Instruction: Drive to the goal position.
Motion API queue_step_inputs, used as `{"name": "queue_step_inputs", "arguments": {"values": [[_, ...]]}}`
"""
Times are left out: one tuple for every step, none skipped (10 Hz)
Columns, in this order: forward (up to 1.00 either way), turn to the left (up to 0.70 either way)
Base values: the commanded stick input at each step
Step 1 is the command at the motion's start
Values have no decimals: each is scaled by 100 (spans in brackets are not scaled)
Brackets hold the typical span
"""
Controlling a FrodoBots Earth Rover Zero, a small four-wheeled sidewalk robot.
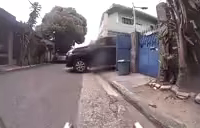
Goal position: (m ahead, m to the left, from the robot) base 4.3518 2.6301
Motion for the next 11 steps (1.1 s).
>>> {"name": "queue_step_inputs", "arguments": {"values": [[8,-29],[9,-33],[9,-34],[9,-34],[9,-35],[10,-37],[23,-62],[40,-59],[58,-23],[70,-14],[70,-14]]}}
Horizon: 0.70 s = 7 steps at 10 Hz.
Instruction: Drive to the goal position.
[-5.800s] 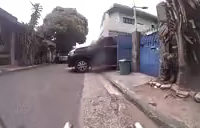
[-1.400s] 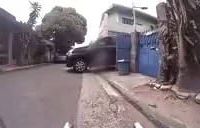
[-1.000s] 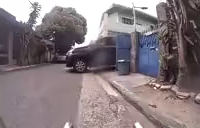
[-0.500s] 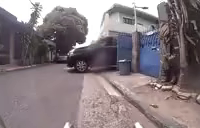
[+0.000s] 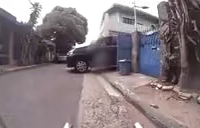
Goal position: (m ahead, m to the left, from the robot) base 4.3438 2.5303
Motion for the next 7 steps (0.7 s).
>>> {"name": "queue_step_inputs", "arguments": {"values": [[68,-14],[44,-35],[11,-63],[1,-63],[4,-65],[4,-69],[4,-70]]}}
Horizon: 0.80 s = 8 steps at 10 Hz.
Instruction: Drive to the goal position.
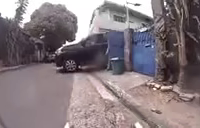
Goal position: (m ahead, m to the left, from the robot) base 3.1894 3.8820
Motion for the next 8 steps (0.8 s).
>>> {"name": "queue_step_inputs", "arguments": {"values": [[4,-70],[4,-68],[4,-68],[4,-68],[3,-68],[2,-68],[4,-60],[4,-14]]}}
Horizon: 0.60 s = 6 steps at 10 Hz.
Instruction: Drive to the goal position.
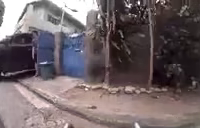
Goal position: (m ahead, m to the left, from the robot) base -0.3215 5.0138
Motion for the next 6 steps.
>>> {"name": "queue_step_inputs", "arguments": {"values": [[4,0],[4,0],[15,0],[46,0],[70,0],[70,0]]}}
